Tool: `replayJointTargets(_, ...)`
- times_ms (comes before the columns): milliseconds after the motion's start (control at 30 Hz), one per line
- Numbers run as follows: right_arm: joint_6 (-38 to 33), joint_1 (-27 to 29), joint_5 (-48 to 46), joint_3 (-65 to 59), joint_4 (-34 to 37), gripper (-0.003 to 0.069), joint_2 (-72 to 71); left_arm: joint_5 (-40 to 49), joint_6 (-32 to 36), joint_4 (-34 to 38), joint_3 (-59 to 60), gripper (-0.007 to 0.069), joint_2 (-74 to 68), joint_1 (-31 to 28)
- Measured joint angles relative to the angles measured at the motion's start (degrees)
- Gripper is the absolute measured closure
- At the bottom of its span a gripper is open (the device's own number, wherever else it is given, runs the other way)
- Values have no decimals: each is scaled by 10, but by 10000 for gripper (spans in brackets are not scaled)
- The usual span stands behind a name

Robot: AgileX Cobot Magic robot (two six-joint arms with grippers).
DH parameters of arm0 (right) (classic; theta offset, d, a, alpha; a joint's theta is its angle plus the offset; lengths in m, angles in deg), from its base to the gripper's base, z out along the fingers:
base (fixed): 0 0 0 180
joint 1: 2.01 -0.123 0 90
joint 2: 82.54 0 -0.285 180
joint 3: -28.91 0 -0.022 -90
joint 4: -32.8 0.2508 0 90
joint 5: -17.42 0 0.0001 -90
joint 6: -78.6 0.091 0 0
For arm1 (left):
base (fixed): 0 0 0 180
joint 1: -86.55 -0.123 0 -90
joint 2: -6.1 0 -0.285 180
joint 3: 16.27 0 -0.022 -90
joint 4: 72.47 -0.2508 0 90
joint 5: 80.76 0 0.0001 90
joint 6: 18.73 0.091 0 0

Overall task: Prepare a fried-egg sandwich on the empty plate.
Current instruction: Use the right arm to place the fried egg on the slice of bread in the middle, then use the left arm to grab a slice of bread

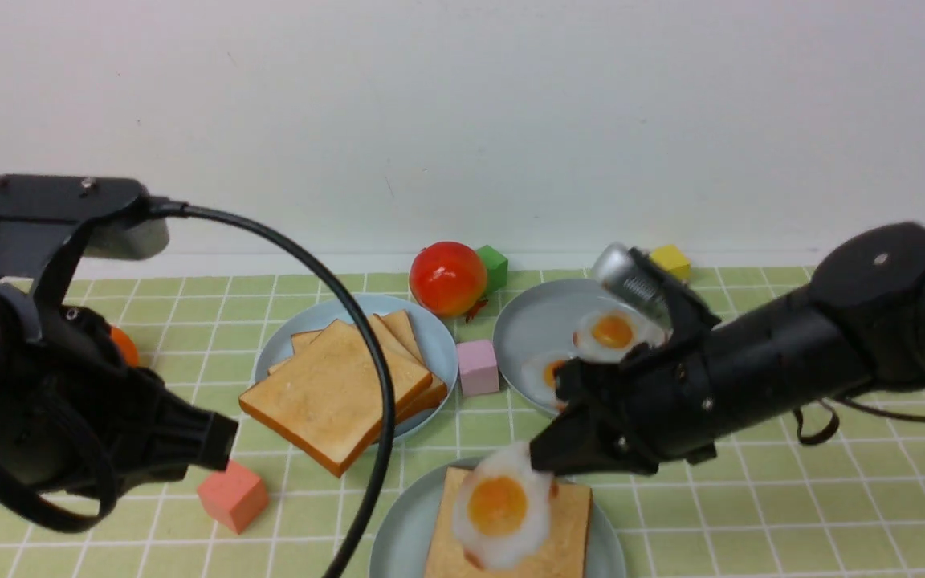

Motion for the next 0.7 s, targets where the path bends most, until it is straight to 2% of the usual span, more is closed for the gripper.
replayJointTargets(167, -7, -37, 74, -18, 2, 569, 14, 0, -2, 6, 9, 627, 0, 0)
replayJointTargets(300, -9, -39, 108, -20, 1, 509, 21, 0, -3, 14, 9, 627, 0, 0)
replayJointTargets(367, -9, -39, 116, -20, -12, 432, 22, 0, -3, 19, 9, 624, 0, 0)
replayJointTargets(400, -10, -39, 118, -20, -42, 335, 19, 0, -3, 21, 9, 624, 0, 0)
replayJointTargets(533, -5, -39, 111, -21, -143, 144, -24, 0, -6, 24, 9, 617, 0, 0)
replayJointTargets(567, -2, -39, 110, -21, -155, 126, -27, 0, -6, 25, 9, 617, 0, 0)
replayJointTargets(600, 19, -39, 90, -15, -211, 64, -64, -2, -8, 26, 9, 614, 0, 0)
replayJointTargets(700, 88, -39, 10, 24, -328, 6, -128, -31, -10, 29, 14, 610, 0, 0)
